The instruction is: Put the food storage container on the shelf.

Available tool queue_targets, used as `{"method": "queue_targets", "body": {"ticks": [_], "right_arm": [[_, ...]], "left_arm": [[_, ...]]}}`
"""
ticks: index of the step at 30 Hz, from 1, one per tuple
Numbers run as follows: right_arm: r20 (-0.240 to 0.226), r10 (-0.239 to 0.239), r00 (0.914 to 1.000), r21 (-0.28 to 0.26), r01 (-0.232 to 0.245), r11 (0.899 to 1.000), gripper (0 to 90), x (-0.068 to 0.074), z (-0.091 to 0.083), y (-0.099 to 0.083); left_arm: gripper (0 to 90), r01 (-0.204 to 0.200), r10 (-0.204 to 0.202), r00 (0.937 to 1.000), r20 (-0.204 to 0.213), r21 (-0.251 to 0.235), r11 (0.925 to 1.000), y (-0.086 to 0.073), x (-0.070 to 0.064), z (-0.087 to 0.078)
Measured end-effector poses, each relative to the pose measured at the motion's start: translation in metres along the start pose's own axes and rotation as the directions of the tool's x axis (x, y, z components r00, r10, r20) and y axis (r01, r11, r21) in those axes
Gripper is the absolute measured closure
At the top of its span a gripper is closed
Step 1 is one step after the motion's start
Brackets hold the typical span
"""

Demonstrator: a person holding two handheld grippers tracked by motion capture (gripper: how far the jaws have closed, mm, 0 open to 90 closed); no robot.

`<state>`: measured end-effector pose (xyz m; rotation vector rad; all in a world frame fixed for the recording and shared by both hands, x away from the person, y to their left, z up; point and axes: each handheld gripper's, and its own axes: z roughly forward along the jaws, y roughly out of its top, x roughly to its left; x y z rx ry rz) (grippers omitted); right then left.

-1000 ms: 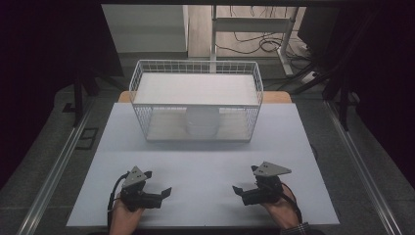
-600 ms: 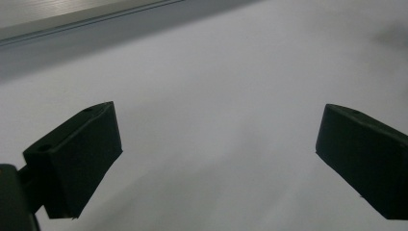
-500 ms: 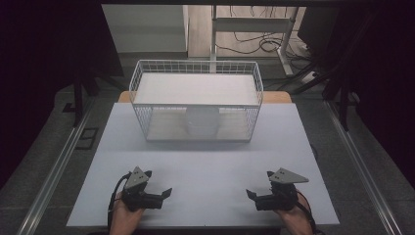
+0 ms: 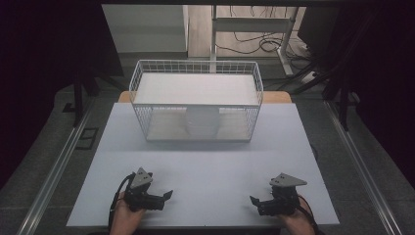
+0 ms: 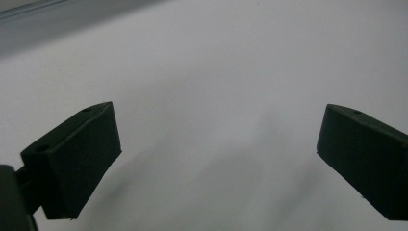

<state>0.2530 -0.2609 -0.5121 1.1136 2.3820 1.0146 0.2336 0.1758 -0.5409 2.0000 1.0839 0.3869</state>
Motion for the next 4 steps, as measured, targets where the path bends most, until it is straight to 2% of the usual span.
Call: {"method": "queue_targets", "body": {"ticks": [4], "right_arm": [[0.006,-0.015,0.9999,0.02,0.014,1.0,0.0,0.0012,0.0027,-0.0004]], "left_arm": [[1.2,0.008,-0.008,0.9999,0.008,0.005,1.0,0.0008,0.0003,0.0005]]}}
